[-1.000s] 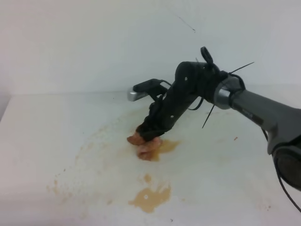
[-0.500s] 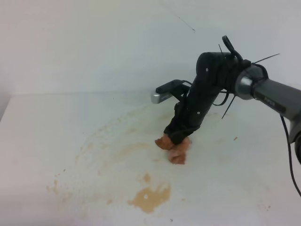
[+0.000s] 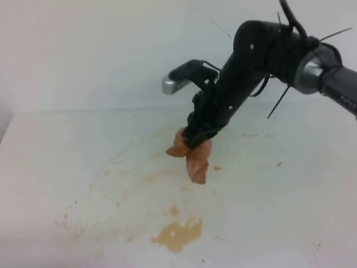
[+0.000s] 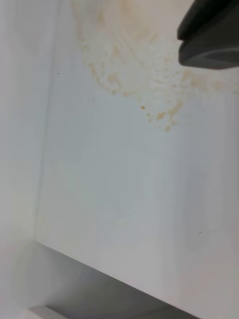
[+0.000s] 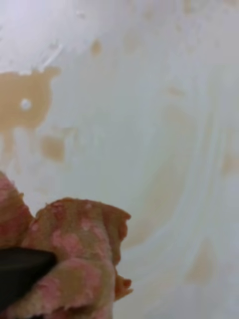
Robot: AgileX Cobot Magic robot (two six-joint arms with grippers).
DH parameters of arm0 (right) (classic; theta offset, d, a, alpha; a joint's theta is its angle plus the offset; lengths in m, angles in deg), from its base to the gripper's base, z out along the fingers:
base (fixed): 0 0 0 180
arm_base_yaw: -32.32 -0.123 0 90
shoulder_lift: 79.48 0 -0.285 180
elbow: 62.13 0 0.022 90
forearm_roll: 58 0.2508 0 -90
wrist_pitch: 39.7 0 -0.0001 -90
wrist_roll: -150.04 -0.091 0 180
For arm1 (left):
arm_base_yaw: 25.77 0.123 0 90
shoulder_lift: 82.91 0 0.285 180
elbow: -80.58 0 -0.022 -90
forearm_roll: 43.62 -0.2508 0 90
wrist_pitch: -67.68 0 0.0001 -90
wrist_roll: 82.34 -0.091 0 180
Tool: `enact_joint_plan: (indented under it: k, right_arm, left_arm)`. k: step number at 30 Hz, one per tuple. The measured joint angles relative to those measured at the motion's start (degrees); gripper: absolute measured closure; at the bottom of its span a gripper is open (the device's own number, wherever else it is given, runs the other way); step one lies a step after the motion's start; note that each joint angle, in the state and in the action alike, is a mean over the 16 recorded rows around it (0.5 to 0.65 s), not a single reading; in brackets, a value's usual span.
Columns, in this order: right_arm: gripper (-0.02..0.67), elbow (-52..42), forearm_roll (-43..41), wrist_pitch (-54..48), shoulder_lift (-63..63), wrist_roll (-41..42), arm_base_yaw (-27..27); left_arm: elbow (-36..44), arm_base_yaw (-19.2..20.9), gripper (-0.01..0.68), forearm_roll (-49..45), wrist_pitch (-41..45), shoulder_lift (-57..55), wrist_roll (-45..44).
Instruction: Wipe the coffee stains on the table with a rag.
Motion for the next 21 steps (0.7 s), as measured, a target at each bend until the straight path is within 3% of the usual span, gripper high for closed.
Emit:
enact_joint_plan:
  k: [21]
  right_arm:
    - [0.604,-0.25,0.32,-2.32,-10.01,2.1,-7.02]
  left_arm:
    - [0.14,0.0,0.675,0.0,-0.06,0.1,0.0]
